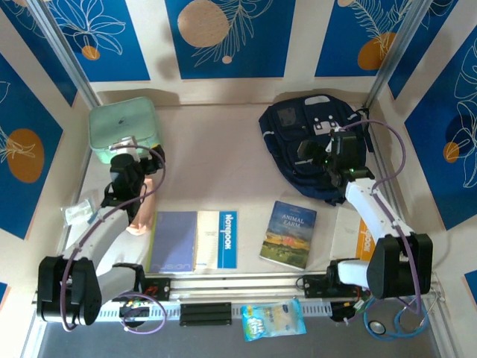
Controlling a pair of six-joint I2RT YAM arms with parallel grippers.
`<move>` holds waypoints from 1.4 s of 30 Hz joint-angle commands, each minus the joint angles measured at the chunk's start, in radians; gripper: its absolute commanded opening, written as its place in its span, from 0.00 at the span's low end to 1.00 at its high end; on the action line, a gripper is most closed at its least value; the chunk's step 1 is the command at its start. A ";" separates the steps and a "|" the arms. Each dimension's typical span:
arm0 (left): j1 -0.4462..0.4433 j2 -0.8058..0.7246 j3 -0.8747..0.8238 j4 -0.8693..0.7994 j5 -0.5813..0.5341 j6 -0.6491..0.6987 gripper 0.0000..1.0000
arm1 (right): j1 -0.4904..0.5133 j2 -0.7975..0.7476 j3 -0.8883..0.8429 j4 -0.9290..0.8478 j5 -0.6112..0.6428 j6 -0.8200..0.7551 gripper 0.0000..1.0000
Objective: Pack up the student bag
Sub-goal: Move the student bag to the top-center of the table.
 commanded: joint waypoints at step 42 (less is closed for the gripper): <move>-0.197 0.592 0.434 -0.314 0.707 -0.321 0.84 | 0.258 0.386 0.370 -0.067 -0.247 0.204 0.96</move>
